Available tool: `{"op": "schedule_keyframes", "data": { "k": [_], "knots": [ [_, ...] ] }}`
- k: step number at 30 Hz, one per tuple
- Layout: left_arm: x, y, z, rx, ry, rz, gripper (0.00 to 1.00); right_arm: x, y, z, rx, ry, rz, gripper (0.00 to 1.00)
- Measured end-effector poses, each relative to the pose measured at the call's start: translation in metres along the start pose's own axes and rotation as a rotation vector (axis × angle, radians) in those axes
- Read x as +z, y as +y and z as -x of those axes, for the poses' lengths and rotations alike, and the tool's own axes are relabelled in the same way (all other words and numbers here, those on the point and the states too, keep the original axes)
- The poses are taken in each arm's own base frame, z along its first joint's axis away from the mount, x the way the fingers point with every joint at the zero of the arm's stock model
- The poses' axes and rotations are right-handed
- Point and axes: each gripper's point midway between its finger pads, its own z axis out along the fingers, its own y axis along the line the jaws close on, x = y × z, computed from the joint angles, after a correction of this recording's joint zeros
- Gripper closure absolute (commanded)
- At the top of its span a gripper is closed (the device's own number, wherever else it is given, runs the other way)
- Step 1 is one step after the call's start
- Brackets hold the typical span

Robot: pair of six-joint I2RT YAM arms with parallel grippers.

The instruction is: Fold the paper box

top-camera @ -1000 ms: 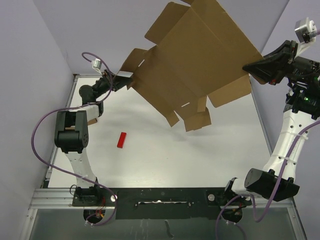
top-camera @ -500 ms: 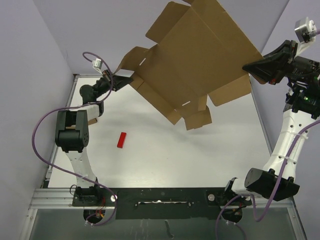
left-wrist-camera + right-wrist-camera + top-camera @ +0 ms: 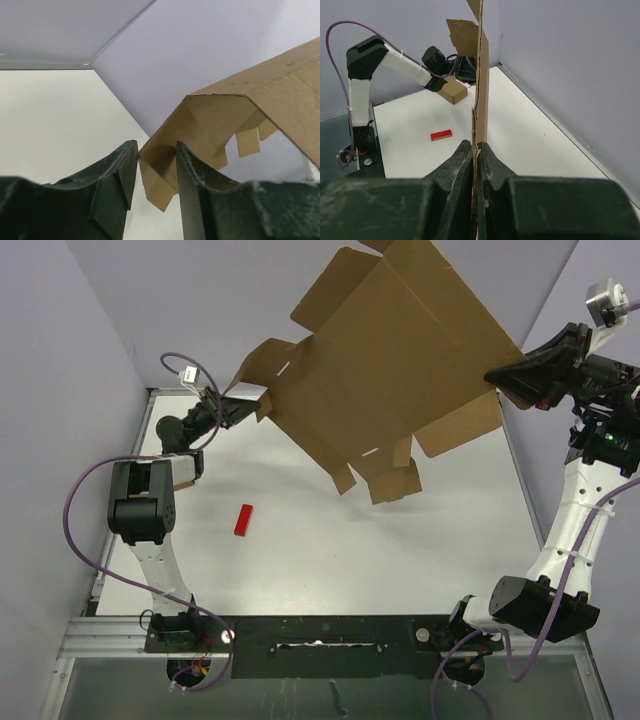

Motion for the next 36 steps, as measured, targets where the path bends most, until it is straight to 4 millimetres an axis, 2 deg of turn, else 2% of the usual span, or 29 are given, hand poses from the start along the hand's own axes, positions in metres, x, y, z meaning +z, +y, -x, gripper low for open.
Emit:
{"op": "schedule_keyframes", "data": {
  "k": [3, 7, 9, 11, 13, 16, 19, 20, 24, 31, 32, 33, 36],
  "knots": [
    [-0.018, 0.018, -0.002, -0.033, -0.043, 0.060, 0.54, 0.000, -0.005, -0.006, 0.011, 0.000, -0.001, 1.00],
    [-0.052, 0.040, -0.011, -0.071, -0.137, 0.177, 0.27, 0.000, -0.013, -0.018, 0.040, 0.001, -0.002, 1.00],
    [-0.070, 0.040, -0.016, -0.061, -0.192, 0.233, 0.21, 0.000, -0.016, -0.023, 0.051, 0.001, -0.004, 1.00],
    [-0.087, 0.026, -0.021, -0.011, -0.258, 0.279, 0.20, -0.001, -0.018, -0.028, 0.061, 0.001, -0.006, 1.00],
    [-0.094, 0.005, -0.022, 0.061, -0.291, 0.282, 0.19, -0.002, -0.020, -0.034, 0.069, 0.001, -0.010, 1.00],
    [-0.093, -0.033, -0.013, 0.203, -0.324, 0.246, 0.14, -0.002, -0.022, -0.041, 0.077, 0.001, -0.011, 1.00],
    [-0.090, -0.065, -0.004, 0.315, -0.335, 0.232, 0.03, -0.002, -0.024, -0.050, 0.097, 0.001, -0.014, 1.00],
    [-0.089, -0.074, -0.002, 0.348, -0.333, 0.231, 0.02, -0.002, -0.024, -0.053, 0.105, 0.001, -0.017, 1.00],
    [-0.068, -0.117, 0.013, 0.493, -0.288, 0.216, 0.02, -0.001, -0.028, -0.065, 0.122, 0.000, -0.028, 1.00],
    [-0.006, -0.202, 0.052, 0.742, -0.150, 0.068, 0.02, 0.007, -0.028, -0.086, 0.156, 0.009, -0.027, 1.00],
    [0.006, -0.213, 0.059, 0.763, -0.136, 0.043, 0.05, 0.009, -0.027, -0.088, 0.157, 0.011, -0.025, 1.00],
    [0.015, -0.220, 0.063, 0.774, -0.126, 0.025, 0.07, 0.011, -0.026, -0.089, 0.158, 0.013, -0.024, 1.00],
    [0.041, -0.230, 0.054, 0.881, 0.000, -0.053, 0.10, 0.020, -0.020, -0.091, 0.147, 0.023, -0.014, 1.00]
  ]
}}
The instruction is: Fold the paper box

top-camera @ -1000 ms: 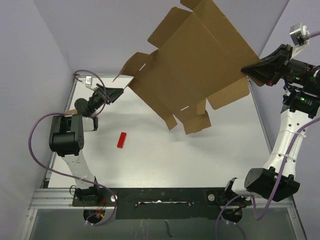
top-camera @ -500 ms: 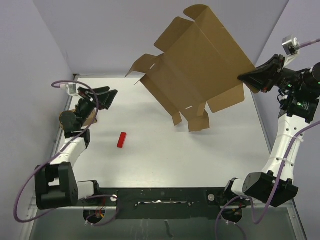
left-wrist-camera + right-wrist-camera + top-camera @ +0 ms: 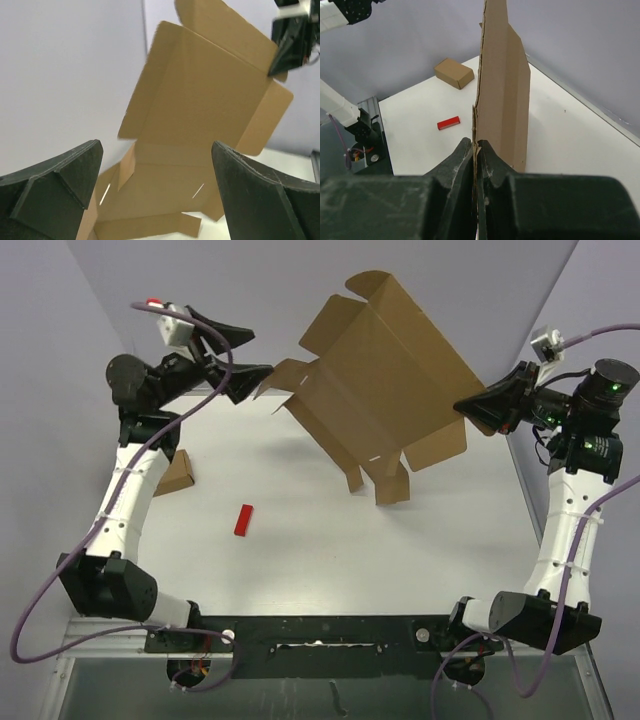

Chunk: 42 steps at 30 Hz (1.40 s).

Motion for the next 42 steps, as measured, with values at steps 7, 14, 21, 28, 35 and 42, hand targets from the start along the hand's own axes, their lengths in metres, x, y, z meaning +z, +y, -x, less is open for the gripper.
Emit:
{"op": "schedule_keyframes", "data": {
  "k": [7, 14, 21, 28, 35, 42],
  "knots": [
    [0.041, -0.006, -0.029, 0.156, 0.138, -0.170, 0.12, 0.017, 0.016, 0.000, -0.053, 0.030, 0.011, 1.00],
    [0.054, 0.007, -0.047, 0.184, 0.185, -0.190, 0.28, 0.025, 0.024, -0.006, -0.083, 0.060, 0.012, 1.00],
    [0.063, 0.000, -0.064, 0.157, 0.207, -0.234, 0.82, 0.028, 0.026, -0.012, -0.085, 0.080, 0.010, 1.00],
    [0.062, -0.010, -0.061, 0.109, 0.183, -0.291, 1.00, 0.029, 0.024, -0.014, -0.099, 0.085, 0.011, 0.97],
    [0.056, -0.006, -0.058, 0.007, 0.133, -0.337, 1.00, 0.030, 0.019, -0.021, -0.088, 0.086, 0.014, 0.75],
    [0.050, 0.000, -0.066, -0.074, 0.127, -0.339, 1.00, 0.035, 0.009, -0.033, -0.025, 0.079, 0.023, 0.65]
  ]
}}
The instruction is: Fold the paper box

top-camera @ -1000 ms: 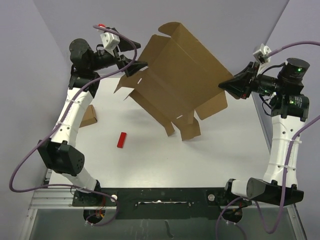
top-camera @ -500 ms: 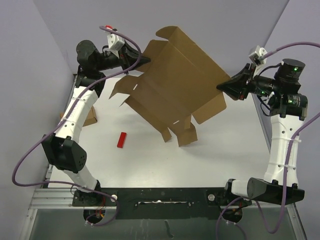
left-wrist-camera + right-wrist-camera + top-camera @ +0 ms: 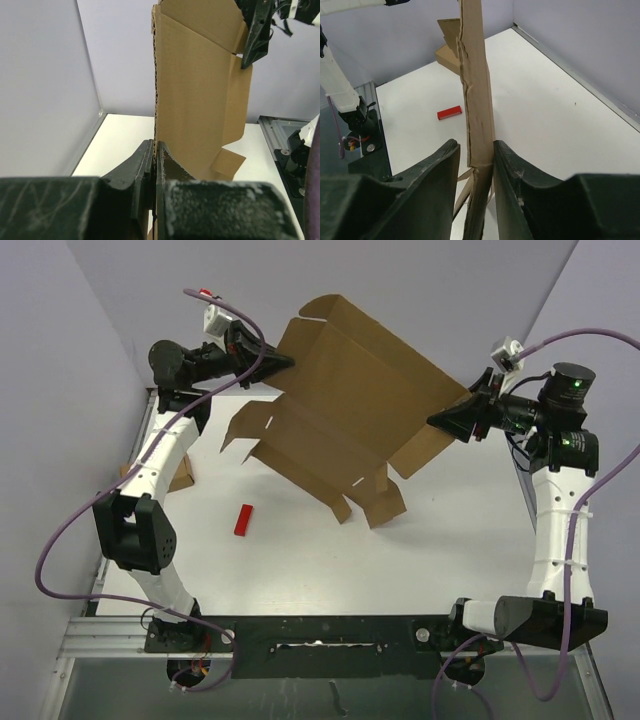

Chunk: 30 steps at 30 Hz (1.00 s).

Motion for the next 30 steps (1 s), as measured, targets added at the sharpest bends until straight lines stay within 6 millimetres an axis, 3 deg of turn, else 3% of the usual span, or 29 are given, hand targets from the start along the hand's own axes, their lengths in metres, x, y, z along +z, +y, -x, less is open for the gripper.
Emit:
{"op": "schedule_keyframes", "data": {
  "k": [5, 10, 18, 24, 28, 30],
  "knots": [
    [0.001, -0.005, 0.005, 0.004, -0.013, -0.015, 1.00, 0.004, -0.007, -0.006, 0.051, -0.020, 0.007, 0.65],
    [0.001, -0.006, 0.005, 0.002, -0.018, -0.017, 1.00, 0.006, -0.013, -0.006, 0.085, -0.041, 0.001, 0.72],
    [0.000, -0.006, 0.009, 0.003, -0.029, -0.014, 1.00, 0.005, -0.009, 0.009, 0.064, -0.072, -0.005, 1.00],
    [-0.001, -0.006, 0.010, 0.003, -0.034, -0.011, 1.00, 0.005, -0.009, 0.010, 0.060, -0.074, -0.005, 1.00],
    [-0.003, -0.004, 0.008, -0.021, -0.041, -0.004, 0.75, 0.004, -0.010, 0.007, 0.047, -0.066, -0.015, 1.00],
    [-0.006, -0.002, 0.006, -0.036, -0.055, 0.010, 0.68, 0.003, -0.010, 0.005, 0.049, -0.057, -0.022, 1.00]
  ]
}}
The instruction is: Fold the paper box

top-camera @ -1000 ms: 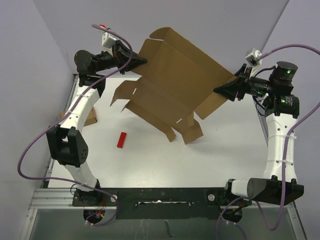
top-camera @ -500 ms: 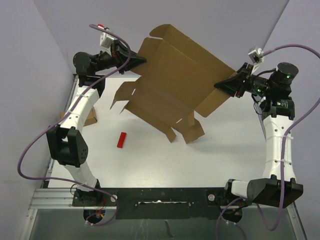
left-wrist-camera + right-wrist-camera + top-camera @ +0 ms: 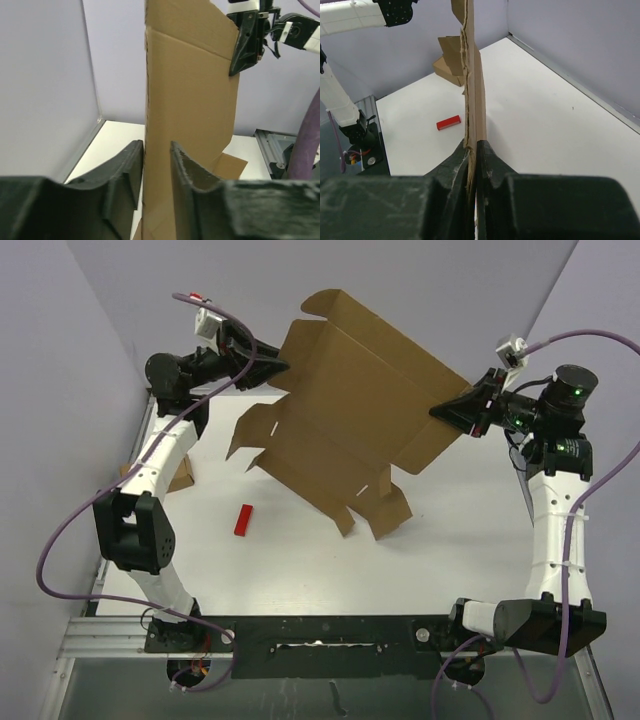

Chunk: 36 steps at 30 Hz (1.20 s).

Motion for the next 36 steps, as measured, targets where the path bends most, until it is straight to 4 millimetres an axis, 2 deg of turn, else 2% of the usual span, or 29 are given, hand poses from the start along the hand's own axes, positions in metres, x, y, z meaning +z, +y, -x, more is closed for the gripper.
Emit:
{"op": "schedule_keyframes", "data": {
  "k": [3, 7, 8, 11, 14, 18, 23, 27, 33, 36],
  "knots": [
    [-0.015, 0.011, -0.007, -0.033, -0.028, 0.047, 0.61, -0.004, 0.001, 0.003, -0.016, 0.007, -0.016, 1.00],
    [-0.065, 0.047, -0.031, -0.115, -0.081, 0.207, 0.57, -0.008, 0.005, 0.010, -0.064, 0.013, -0.028, 1.00],
    [-0.089, 0.061, -0.046, -0.154, -0.105, 0.292, 0.57, -0.009, 0.006, 0.012, -0.073, 0.015, -0.032, 1.00],
    [-0.141, 0.084, -0.084, -0.257, -0.141, 0.480, 0.57, -0.011, 0.011, 0.015, -0.100, 0.024, -0.036, 1.00],
    [-0.171, 0.093, -0.118, -0.327, -0.160, 0.607, 0.57, -0.013, 0.017, 0.019, -0.134, 0.032, -0.038, 1.00],
    [-0.180, 0.087, -0.142, -0.361, -0.161, 0.666, 0.57, -0.017, 0.025, 0.029, -0.194, 0.045, -0.046, 1.00],
    [-0.182, 0.070, -0.142, -0.337, -0.169, 0.681, 0.56, -0.018, 0.026, 0.037, -0.241, 0.073, -0.041, 1.00],
    [-0.182, 0.054, -0.145, -0.319, -0.163, 0.689, 0.55, -0.014, 0.015, 0.022, -0.200, 0.116, -0.041, 1.00],
    [-0.172, 0.024, -0.176, -0.354, -0.107, 0.697, 0.50, -0.008, -0.009, 0.000, -0.160, 0.185, -0.073, 1.00],
    [-0.164, 0.017, -0.189, -0.372, -0.071, 0.691, 0.50, -0.002, -0.018, -0.010, -0.169, 0.224, -0.078, 1.00]
  ]
}}
